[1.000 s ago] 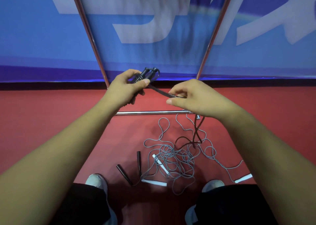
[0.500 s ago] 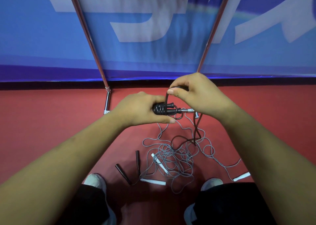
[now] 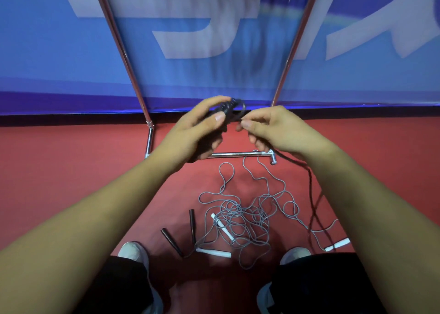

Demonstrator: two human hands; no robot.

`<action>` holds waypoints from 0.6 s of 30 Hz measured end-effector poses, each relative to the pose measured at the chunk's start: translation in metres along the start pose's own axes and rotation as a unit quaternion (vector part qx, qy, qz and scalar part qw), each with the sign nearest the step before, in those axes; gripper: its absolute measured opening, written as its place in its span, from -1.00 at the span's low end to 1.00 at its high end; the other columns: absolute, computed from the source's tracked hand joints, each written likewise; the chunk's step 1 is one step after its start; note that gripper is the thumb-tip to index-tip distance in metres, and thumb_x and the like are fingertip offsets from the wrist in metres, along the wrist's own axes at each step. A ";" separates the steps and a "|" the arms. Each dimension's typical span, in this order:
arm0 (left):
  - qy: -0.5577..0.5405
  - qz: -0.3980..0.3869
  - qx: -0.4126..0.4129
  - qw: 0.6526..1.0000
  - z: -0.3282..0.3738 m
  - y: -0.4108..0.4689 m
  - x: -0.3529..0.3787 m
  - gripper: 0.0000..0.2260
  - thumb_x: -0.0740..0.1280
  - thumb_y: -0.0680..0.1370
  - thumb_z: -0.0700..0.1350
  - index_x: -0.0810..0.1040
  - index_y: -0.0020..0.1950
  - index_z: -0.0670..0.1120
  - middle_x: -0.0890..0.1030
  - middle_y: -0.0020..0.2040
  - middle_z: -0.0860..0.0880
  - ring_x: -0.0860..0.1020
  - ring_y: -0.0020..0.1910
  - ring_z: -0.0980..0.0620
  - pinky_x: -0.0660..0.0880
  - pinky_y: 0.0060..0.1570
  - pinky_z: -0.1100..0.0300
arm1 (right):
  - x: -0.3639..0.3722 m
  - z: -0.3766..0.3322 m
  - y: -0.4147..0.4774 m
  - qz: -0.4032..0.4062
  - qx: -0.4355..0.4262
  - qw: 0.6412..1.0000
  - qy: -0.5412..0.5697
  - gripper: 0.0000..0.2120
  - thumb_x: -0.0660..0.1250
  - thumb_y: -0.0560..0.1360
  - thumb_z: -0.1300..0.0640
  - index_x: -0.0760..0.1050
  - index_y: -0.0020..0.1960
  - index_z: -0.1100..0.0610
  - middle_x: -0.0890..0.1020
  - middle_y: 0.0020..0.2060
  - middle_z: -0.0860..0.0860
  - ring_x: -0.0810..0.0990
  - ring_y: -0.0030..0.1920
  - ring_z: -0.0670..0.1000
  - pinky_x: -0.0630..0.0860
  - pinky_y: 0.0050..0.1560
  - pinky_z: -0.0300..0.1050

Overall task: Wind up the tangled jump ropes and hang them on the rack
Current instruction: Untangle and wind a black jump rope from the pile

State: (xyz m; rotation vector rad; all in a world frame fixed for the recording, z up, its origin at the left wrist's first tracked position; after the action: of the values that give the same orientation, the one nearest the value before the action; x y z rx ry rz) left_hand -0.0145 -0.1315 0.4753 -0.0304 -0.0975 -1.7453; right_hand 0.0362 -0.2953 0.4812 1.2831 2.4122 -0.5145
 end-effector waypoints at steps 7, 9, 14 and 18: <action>-0.149 0.069 -0.100 0.981 -0.011 0.005 -0.024 -0.70 0.20 0.63 0.07 0.42 0.25 -0.09 0.41 -0.30 -0.06 0.35 -0.55 0.04 0.23 -0.57 0.26 | -0.007 -0.007 -0.004 0.011 -0.012 0.997 -0.077 -0.79 0.30 0.62 0.06 0.65 -0.10 0.10 0.42 -0.49 -0.10 0.34 -0.42 -0.04 0.32 -0.31 -0.13; -0.159 0.059 -0.126 0.977 -0.014 0.006 -0.026 -0.71 0.19 0.64 0.08 0.42 0.24 -0.07 0.42 -0.32 -0.08 0.32 -0.55 -0.01 0.25 -0.56 0.26 | -0.006 -0.010 -0.005 0.017 -0.020 0.995 -0.097 -0.79 0.30 0.62 0.06 0.66 -0.09 0.10 0.42 -0.52 -0.11 0.35 -0.40 -0.03 0.31 -0.31 -0.13; -0.094 0.078 -0.116 0.986 -0.014 0.008 -0.031 -0.86 0.24 0.63 0.00 0.46 0.01 -0.05 0.45 -0.30 -0.11 0.35 -0.54 -0.03 0.28 -0.56 0.23 | -0.009 -0.018 -0.008 0.037 -0.046 0.990 -0.131 -0.81 0.33 0.59 0.02 0.66 -0.05 0.09 0.57 -0.39 -0.04 0.43 -0.33 -0.10 0.38 -0.24 -0.10; 0.009 0.119 -0.127 0.985 -0.015 0.008 -0.040 -0.84 0.33 0.61 -0.01 0.54 0.07 -0.08 0.50 -0.32 -0.12 0.36 -0.48 -0.03 0.26 -0.48 0.20 | -0.001 -0.031 -0.011 0.020 -0.065 0.985 -0.156 -0.87 0.40 0.55 0.04 0.67 -0.09 0.07 0.52 -0.43 -0.06 0.39 -0.41 -0.18 0.31 -0.35 -0.32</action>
State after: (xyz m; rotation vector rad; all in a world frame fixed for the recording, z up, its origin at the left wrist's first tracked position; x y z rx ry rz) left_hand 0.0006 -0.0948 0.4582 -0.2038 0.1382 -1.5099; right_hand 0.0233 -0.2872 0.5106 1.1020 2.1205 -0.4971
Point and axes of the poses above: each hand's wrist, its own y-axis towards the middle knuckle, its own x-axis out of the palm, z = x × y, the point moved 6 cm from there along y, towards the middle knuckle
